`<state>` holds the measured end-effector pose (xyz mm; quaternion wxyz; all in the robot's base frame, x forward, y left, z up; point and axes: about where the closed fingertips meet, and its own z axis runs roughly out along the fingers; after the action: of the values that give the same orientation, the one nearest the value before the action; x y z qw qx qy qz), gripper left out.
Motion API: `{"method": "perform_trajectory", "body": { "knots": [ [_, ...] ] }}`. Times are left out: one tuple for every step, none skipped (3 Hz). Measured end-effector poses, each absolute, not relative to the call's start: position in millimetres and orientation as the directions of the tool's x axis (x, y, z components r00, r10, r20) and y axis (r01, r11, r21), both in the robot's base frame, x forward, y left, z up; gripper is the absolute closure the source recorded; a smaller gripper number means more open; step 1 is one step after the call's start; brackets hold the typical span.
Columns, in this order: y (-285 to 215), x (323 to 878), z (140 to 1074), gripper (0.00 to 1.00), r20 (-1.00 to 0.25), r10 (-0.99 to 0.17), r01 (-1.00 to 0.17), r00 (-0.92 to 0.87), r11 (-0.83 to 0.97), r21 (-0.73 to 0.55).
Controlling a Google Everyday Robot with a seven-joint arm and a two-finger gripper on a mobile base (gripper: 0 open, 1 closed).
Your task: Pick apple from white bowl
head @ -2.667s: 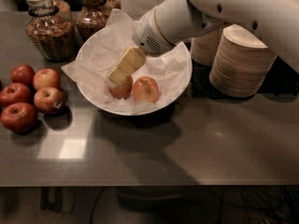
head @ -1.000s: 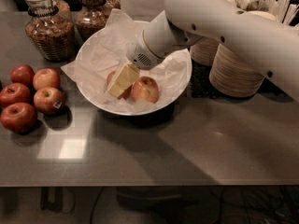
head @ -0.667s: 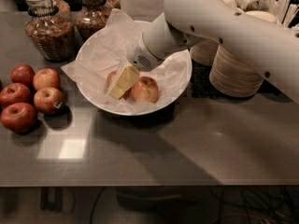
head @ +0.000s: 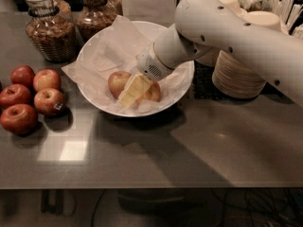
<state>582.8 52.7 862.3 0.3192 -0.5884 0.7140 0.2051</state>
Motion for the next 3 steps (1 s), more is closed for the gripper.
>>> {"method": "perform_trajectory", "body": {
  "knots": [
    [52.8,582.8,862.2,0.00,-0.697,-0.709,-0.971,-0.104,0.223,-0.083],
    [52.8,582.8,862.2,0.19,-0.697,-0.709,-0.971,-0.104,0.223,-0.083],
    [52.8,582.8,862.2,0.42,-0.697,-0.709,-0.971,-0.104,0.223,-0.083]
  ]
}}
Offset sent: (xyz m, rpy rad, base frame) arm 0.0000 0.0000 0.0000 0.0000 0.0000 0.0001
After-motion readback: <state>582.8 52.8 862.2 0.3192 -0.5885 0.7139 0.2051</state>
